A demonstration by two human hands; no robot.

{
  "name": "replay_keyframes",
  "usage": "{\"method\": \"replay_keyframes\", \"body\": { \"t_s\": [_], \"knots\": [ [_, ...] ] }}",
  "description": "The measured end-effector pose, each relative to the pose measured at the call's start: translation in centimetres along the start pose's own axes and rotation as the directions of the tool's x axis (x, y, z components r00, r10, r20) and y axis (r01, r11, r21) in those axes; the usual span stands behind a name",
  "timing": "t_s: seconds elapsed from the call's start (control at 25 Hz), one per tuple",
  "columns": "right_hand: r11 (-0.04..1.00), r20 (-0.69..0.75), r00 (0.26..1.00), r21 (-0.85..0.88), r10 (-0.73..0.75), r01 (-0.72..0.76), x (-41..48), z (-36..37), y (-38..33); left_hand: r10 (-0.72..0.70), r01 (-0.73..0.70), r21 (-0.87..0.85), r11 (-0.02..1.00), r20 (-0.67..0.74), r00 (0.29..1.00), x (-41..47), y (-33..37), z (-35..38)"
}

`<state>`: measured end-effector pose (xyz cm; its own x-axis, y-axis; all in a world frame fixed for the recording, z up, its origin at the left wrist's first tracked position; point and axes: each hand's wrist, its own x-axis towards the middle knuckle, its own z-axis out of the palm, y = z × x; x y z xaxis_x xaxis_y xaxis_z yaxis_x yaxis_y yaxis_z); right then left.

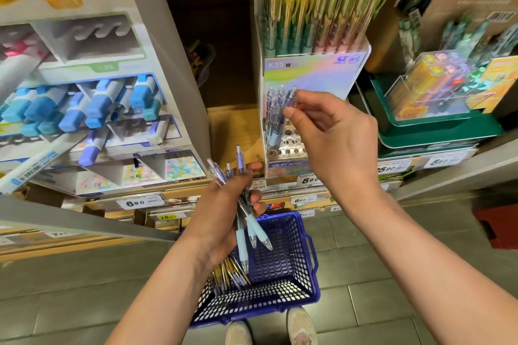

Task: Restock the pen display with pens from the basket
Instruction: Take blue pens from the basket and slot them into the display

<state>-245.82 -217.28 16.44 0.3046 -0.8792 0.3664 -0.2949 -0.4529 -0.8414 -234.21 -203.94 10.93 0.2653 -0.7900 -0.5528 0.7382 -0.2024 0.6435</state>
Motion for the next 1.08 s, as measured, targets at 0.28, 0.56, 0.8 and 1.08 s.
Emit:
{"method": "replay_keyframes", "body": {
  "t_s": [0.28,0.56,0.8,1.08],
  "knots": [
    [0.973,0.124,0.991,-0.215,-0.055,0.081,-0.8,1.4,1.2,0.036,-0.038,0.136,0.99,0.016,0.999,-0.5,0.1,0.1],
    [0.956,0.149,0.986,-0.27,-0.078,0.117,-0.8,1.7,0.9,0.091,-0.093,0.13,0.987,0.025,0.996,-0.3,-0.1,0.5],
    [0.961,0.166,0.986,-0.274,0.019,0.027,-1.3,1.9,0.8,0.145,-0.155,0.16,0.975,0.073,0.987,-0.5,-0.3,1.2],
    [0.885,0.483,0.78,0.021,0.398,-0.465,-4.2,-0.5,0.9,0.165,-0.189,0.22,0.957,0.124,0.979,-0.6,-0.4,1.9]
  ]
}}
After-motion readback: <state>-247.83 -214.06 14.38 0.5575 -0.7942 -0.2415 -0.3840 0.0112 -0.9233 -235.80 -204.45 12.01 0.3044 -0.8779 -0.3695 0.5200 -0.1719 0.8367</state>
